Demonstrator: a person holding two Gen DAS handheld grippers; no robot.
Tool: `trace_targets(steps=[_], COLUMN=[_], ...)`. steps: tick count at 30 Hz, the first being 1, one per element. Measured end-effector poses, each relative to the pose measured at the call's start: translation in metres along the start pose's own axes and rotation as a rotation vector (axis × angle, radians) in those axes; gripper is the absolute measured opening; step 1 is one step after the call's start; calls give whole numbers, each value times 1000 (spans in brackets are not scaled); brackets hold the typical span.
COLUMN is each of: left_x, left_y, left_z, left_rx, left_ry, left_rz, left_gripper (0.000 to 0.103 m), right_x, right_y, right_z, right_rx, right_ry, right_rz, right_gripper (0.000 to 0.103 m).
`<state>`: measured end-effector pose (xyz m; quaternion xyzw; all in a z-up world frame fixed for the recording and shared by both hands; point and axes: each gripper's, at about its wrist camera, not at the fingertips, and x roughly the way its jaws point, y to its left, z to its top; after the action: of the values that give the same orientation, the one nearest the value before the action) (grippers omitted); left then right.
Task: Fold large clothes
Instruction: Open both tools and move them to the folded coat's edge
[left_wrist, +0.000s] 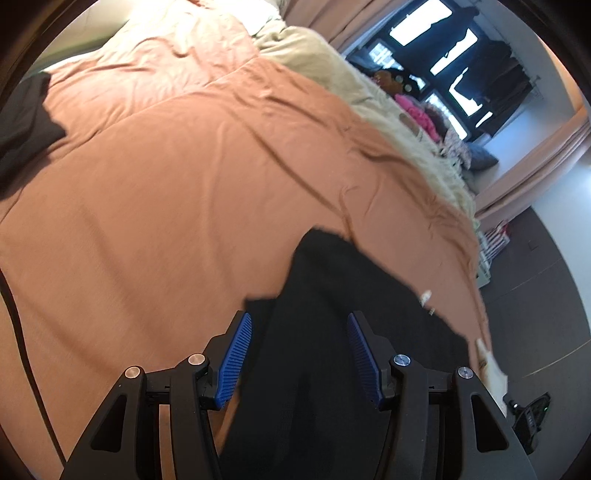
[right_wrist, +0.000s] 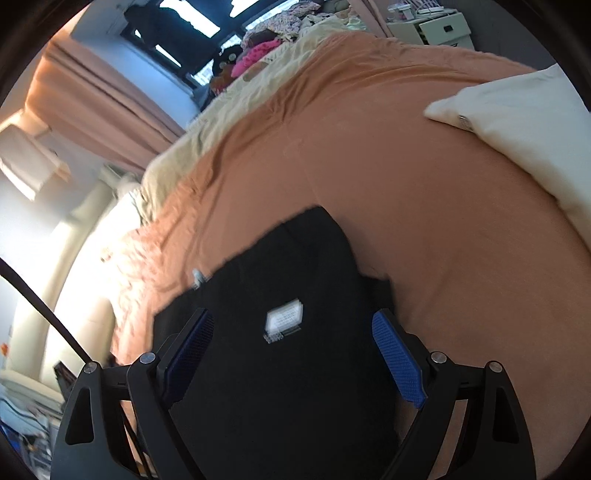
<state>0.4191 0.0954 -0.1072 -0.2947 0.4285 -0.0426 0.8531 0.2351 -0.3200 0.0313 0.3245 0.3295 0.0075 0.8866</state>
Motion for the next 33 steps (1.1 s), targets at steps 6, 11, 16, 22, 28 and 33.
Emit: trace_targets(steps=[6, 11, 16, 22, 28, 33], left_x=[-7, -4, -5, -15, -22, -33], left_y=[18, 32, 37, 29, 43, 54], left_z=[-39, -66, -84, -98, -105, -107], left_rx=[36, 52, 60, 129, 44, -53], left_ry=[63, 106, 139, 123, 111, 121], left_rz=[42, 59, 19, 59, 33, 1], left_gripper=[56, 55, 30, 5, 6, 21], right_x=[-33, -52, -63, -62, -64, -85], right_y=[2, -6, -8, -1, 4, 16], right_z=[-25, -47, -69, -63, -60, -61], right_rx=[-42, -8, -10, -42, -36, -19], right_ry=[33, 59, 96, 103, 100, 59], right_rz=[-68, -109, -119, -117, -161, -189], right_gripper=[87, 87, 69, 34, 34, 34])
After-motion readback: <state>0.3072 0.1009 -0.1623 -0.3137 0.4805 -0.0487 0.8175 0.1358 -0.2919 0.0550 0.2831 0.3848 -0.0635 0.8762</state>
